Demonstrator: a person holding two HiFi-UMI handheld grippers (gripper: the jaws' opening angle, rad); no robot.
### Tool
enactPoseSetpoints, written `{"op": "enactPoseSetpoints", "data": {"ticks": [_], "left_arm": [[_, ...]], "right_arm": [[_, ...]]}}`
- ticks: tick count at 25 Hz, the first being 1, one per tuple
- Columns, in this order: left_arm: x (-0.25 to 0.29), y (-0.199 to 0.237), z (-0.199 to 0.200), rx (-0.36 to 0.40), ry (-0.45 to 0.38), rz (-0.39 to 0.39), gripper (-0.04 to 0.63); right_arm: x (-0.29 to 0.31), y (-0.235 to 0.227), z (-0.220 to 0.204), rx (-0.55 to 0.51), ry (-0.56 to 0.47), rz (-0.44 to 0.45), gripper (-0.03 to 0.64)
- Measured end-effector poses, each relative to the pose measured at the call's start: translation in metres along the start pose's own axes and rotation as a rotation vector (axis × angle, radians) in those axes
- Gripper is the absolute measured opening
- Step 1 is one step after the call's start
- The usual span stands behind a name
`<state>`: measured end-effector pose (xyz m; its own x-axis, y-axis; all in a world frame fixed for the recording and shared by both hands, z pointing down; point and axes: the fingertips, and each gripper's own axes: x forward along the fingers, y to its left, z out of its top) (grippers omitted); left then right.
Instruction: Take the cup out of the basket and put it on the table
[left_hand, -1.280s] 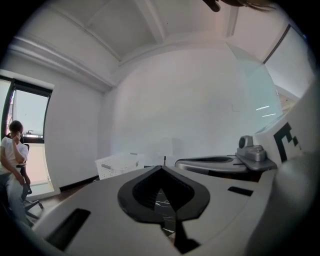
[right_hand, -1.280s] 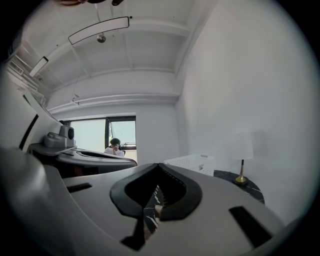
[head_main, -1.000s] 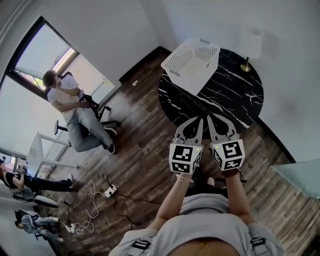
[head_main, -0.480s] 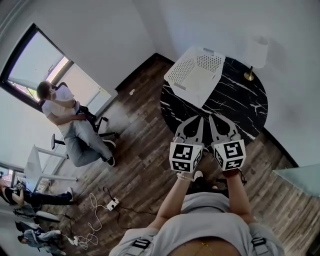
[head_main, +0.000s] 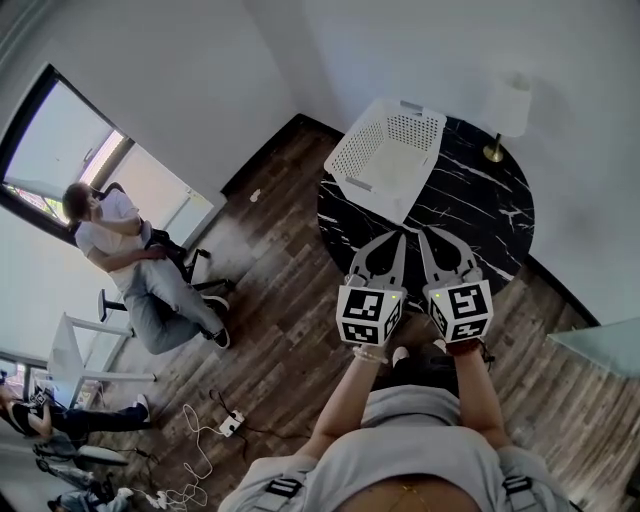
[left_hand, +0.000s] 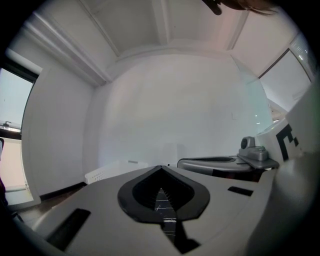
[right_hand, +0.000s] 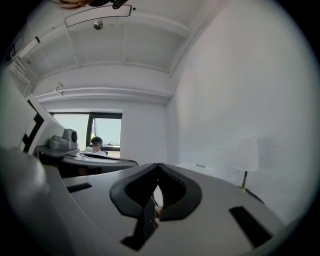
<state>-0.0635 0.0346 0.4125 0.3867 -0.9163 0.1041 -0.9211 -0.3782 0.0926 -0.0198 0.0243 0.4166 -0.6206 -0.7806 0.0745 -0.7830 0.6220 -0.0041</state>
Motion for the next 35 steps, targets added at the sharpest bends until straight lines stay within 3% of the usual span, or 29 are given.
{"op": "enactPoseSetpoints", "data": {"ticks": [20, 35], "left_arm": [[0.072, 0.054, 0.008, -0.003, 0.033, 0.121, 0.006], [0.142, 0.063, 0.006, -0.014, 0.076, 0.185, 0.006]], "right_arm": [[0.09, -0.036, 0.004, 0.02, 0.017, 0.145, 0.009], [0.138, -0.082, -0.003, 0.036, 0.042, 0.225, 0.009]]}}
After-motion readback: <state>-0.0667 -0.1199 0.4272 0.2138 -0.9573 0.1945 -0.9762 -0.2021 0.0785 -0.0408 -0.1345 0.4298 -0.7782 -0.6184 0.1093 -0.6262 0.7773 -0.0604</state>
